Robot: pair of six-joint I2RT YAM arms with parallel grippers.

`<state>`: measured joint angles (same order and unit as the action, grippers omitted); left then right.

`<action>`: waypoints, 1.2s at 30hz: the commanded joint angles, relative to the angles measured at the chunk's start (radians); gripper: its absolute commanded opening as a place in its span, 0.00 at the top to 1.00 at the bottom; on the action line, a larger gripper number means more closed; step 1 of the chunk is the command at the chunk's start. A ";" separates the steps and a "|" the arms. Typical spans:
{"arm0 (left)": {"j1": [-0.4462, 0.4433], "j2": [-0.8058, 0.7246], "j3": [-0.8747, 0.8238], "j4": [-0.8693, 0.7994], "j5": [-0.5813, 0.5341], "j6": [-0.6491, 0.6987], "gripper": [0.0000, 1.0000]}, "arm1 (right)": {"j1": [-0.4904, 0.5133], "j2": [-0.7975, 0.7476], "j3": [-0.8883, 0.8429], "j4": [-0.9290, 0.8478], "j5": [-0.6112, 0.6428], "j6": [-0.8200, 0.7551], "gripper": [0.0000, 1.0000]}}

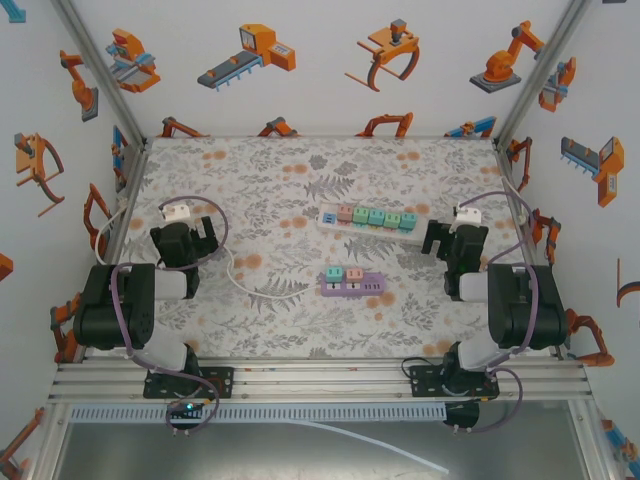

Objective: Pull the plug off the socket

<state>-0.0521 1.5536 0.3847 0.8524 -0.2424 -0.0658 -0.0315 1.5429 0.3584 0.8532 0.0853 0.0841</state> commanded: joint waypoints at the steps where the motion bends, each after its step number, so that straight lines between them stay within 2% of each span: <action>1: -0.005 -0.011 0.008 0.013 0.008 0.008 0.03 | -0.004 0.000 0.027 0.020 -0.010 -0.009 0.01; 10: -0.003 -0.011 0.010 0.011 0.009 0.008 0.03 | -0.005 -0.027 0.017 0.021 -0.042 -0.014 0.01; 18: -0.005 -0.027 0.001 0.019 0.007 0.010 0.03 | -0.004 -0.423 -0.038 -0.175 -0.062 -0.001 0.03; 23: -0.041 -0.204 -0.038 -0.048 -0.101 0.018 0.03 | 0.001 -0.656 0.021 -0.415 -0.170 -0.011 0.04; 26: -0.076 -0.379 -0.028 -0.179 -0.164 -0.003 0.03 | 0.011 -0.743 0.068 -0.508 -0.280 -0.020 0.06; 30: -0.115 -0.587 0.134 -0.567 -0.155 -0.149 0.03 | 0.060 -0.792 0.127 -0.560 -0.498 -0.135 0.10; 33: -0.180 -0.644 0.284 -0.805 -0.076 -0.264 0.03 | 0.116 -0.786 0.171 -0.627 -0.619 -0.296 0.10; 36: -0.291 -0.622 0.415 -0.956 0.044 -0.356 0.03 | 0.181 -0.746 0.251 -0.800 -0.722 -0.469 0.09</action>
<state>-0.2718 0.9222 0.7158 0.1745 -0.3149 -0.2802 0.1036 0.7719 0.5369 0.2344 -0.4583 -0.1749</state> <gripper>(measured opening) 0.972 0.903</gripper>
